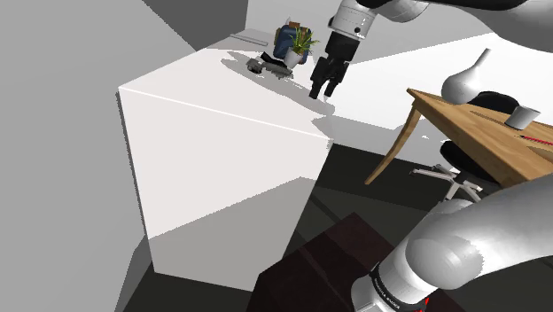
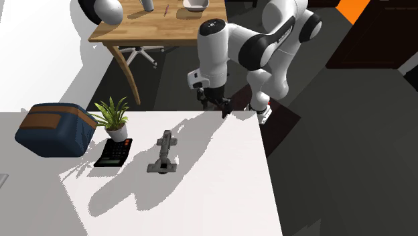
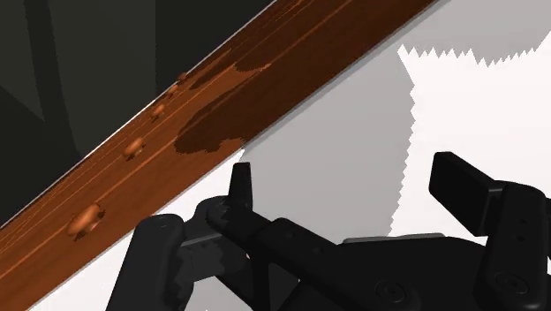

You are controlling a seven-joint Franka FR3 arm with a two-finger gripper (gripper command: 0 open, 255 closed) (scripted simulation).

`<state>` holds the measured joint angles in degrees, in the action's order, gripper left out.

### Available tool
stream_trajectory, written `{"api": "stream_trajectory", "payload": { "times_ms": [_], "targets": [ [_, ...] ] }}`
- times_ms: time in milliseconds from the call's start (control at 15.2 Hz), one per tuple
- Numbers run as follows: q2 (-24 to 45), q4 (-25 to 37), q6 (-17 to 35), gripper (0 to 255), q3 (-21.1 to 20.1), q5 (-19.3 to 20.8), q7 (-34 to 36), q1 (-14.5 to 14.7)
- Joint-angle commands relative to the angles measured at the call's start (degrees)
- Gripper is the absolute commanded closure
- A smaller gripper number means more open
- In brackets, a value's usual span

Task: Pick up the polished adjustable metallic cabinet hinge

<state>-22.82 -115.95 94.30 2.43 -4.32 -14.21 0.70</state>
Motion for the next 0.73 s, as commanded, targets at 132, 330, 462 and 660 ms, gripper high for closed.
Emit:
{"api": "stream_trajectory", "payload": {
  "times_ms": [132,330,462,660],
  "targets": [
    [8.7,8.4,1.1,0,0.9,-0.2,-2.3,0.1],
    [15.2,15.5,1.1,0,1.5,-0.7,-4.1,0.0],
    [19.6,20.8,0.7,0,1.9,-1.1,-5.2,-0.1],
    [26.7,29.8,-0.6,0,2.2,-1.8,-6.7,-0.5]
  ]
}}
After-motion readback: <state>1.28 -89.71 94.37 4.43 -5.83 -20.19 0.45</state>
